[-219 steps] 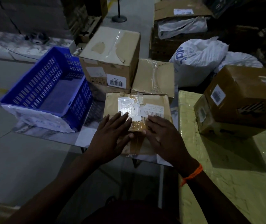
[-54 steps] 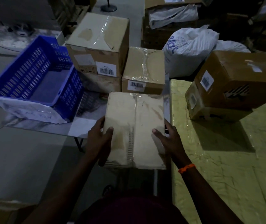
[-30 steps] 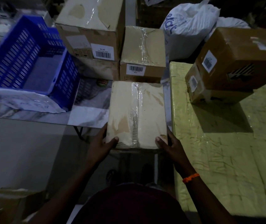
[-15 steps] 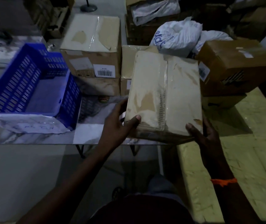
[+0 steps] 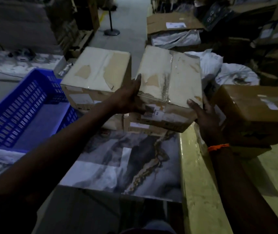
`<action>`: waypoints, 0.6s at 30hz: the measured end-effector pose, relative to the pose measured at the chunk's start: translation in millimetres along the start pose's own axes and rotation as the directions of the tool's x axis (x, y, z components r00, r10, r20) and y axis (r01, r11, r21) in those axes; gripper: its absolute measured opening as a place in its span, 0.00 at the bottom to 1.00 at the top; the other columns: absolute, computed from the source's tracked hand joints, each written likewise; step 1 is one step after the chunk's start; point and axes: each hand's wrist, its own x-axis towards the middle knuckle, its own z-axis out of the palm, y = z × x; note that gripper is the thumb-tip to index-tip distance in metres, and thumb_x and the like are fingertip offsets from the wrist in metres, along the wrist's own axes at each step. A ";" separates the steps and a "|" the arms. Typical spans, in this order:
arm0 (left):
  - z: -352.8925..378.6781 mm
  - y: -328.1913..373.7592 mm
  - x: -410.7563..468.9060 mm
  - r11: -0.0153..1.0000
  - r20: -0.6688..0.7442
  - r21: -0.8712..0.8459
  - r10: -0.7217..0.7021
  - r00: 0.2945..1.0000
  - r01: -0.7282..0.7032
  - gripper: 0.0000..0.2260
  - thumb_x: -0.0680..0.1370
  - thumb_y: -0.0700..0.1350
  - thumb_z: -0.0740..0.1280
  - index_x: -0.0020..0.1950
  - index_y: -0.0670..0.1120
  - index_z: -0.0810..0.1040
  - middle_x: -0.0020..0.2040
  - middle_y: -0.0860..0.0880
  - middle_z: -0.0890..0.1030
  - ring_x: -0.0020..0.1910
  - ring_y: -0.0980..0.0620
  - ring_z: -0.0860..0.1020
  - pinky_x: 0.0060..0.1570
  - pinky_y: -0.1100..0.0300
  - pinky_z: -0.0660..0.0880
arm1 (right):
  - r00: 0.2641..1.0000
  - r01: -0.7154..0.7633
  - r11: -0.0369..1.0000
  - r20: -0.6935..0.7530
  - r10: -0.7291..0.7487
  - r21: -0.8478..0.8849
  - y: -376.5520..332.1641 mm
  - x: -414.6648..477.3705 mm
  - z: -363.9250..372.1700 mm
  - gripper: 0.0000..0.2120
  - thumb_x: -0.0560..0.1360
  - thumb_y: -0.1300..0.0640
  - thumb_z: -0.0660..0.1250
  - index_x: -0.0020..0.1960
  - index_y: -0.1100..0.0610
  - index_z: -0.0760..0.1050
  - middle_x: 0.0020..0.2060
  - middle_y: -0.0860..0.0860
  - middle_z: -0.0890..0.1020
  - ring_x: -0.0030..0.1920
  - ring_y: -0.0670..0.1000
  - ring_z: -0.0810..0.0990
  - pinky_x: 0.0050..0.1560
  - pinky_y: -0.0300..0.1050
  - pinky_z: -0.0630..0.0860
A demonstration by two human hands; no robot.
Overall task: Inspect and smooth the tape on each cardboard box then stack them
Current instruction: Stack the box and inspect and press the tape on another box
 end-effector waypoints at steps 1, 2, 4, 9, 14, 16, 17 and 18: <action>-0.3 -8.5 12.2 0.996 0.033 0.083 -0.038 0.999 0.035 0.63 0.66 0.58 0.82 0.83 0.41 0.41 0.82 0.36 0.56 0.80 0.39 0.59 0.78 0.50 0.58 | 1.000 -0.004 1.000 0.030 0.003 0.023 1.3 14.3 4.7 0.30 0.76 0.51 0.76 0.75 0.50 0.73 0.65 0.49 0.83 0.66 0.53 0.81 0.70 0.60 0.76; 1.0 -16.6 22.1 0.985 0.050 0.161 -0.076 0.996 0.067 0.63 0.66 0.61 0.81 0.84 0.43 0.40 0.82 0.37 0.55 0.80 0.38 0.58 0.78 0.44 0.55 | 0.998 -0.006 0.999 0.065 0.004 0.037 5.8 29.0 8.7 0.31 0.74 0.49 0.77 0.75 0.51 0.73 0.66 0.51 0.82 0.67 0.55 0.80 0.70 0.60 0.75; 5.9 -30.5 36.2 0.961 0.047 0.256 -0.122 0.991 0.106 0.61 0.67 0.65 0.78 0.84 0.45 0.41 0.81 0.37 0.57 0.80 0.38 0.58 0.77 0.38 0.50 | 0.993 -0.006 1.000 0.118 0.003 0.024 14.9 52.8 15.7 0.32 0.73 0.46 0.78 0.75 0.50 0.73 0.66 0.50 0.82 0.68 0.53 0.79 0.72 0.58 0.74; 11.1 -50.5 55.9 0.933 -0.015 0.331 -0.142 0.990 0.139 0.54 0.70 0.68 0.74 0.84 0.48 0.48 0.79 0.40 0.63 0.77 0.38 0.61 0.77 0.35 0.48 | 0.980 0.004 1.000 0.201 -0.006 0.008 35.5 93.3 18.7 0.37 0.72 0.40 0.78 0.77 0.46 0.71 0.71 0.46 0.78 0.72 0.50 0.76 0.74 0.62 0.70; 11.6 -60.7 56.6 0.905 -0.065 0.415 -0.070 0.995 0.091 0.52 0.67 0.76 0.65 0.81 0.45 0.61 0.74 0.36 0.70 0.74 0.32 0.65 0.72 0.30 0.58 | 0.979 0.031 0.998 0.205 -0.021 -0.046 45.5 103.0 25.0 0.34 0.75 0.45 0.76 0.78 0.47 0.69 0.71 0.44 0.78 0.71 0.46 0.76 0.73 0.59 0.72; 10.7 -66.1 55.1 0.906 -0.062 0.417 -0.054 0.997 0.075 0.52 0.65 0.78 0.61 0.79 0.44 0.67 0.73 0.35 0.71 0.75 0.32 0.64 0.70 0.30 0.62 | 0.982 0.021 0.997 0.189 -0.006 -0.075 52.6 103.3 28.9 0.39 0.73 0.40 0.76 0.79 0.46 0.67 0.72 0.45 0.77 0.71 0.46 0.75 0.73 0.57 0.73; 9.8 -67.8 54.6 0.915 -0.066 0.396 -0.051 0.997 0.073 0.52 0.64 0.78 0.61 0.78 0.44 0.67 0.73 0.36 0.71 0.75 0.32 0.64 0.70 0.31 0.64 | 0.984 0.021 0.996 0.181 -0.005 -0.087 54.4 102.5 30.4 0.41 0.72 0.37 0.75 0.80 0.46 0.65 0.73 0.46 0.76 0.72 0.46 0.75 0.73 0.56 0.73; 9.0 -68.4 54.2 0.923 -0.068 0.379 -0.050 0.996 0.072 0.52 0.64 0.77 0.62 0.78 0.44 0.68 0.74 0.36 0.71 0.75 0.33 0.65 0.70 0.32 0.65 | 0.985 0.028 0.995 0.174 -0.012 -0.092 57.1 102.1 31.6 0.43 0.71 0.35 0.75 0.80 0.45 0.64 0.73 0.47 0.75 0.72 0.46 0.74 0.73 0.56 0.73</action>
